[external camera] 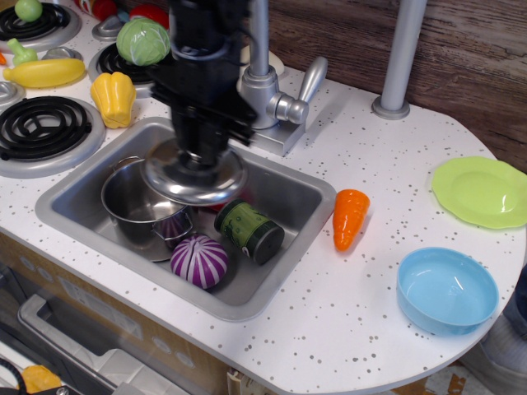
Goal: Put lid on pot or pan
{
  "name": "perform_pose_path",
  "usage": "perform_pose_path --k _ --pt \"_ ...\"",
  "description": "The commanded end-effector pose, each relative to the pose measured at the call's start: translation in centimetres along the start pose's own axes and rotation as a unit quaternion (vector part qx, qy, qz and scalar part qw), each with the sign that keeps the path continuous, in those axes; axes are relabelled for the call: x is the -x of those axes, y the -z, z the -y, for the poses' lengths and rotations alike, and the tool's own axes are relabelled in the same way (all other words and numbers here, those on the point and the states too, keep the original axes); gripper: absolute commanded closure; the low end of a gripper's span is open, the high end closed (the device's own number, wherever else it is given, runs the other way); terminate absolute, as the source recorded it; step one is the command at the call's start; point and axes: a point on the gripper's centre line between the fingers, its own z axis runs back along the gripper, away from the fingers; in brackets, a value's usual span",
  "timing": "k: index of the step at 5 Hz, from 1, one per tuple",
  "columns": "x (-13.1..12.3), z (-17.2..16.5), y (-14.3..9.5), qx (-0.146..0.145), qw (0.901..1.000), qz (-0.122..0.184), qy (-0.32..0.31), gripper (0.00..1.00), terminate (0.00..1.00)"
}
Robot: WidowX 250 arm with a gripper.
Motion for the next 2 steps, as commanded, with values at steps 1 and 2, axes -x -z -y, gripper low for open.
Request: perform_pose_path --k 1,2 --pt "-0.1 -4.2 1.5 -0.008 0.9984 0.053 0.019 1.0 0.0" --pt "0.0 -4.8 3.2 0.002 0.9981 0.058 0.021 1.0 0.0"
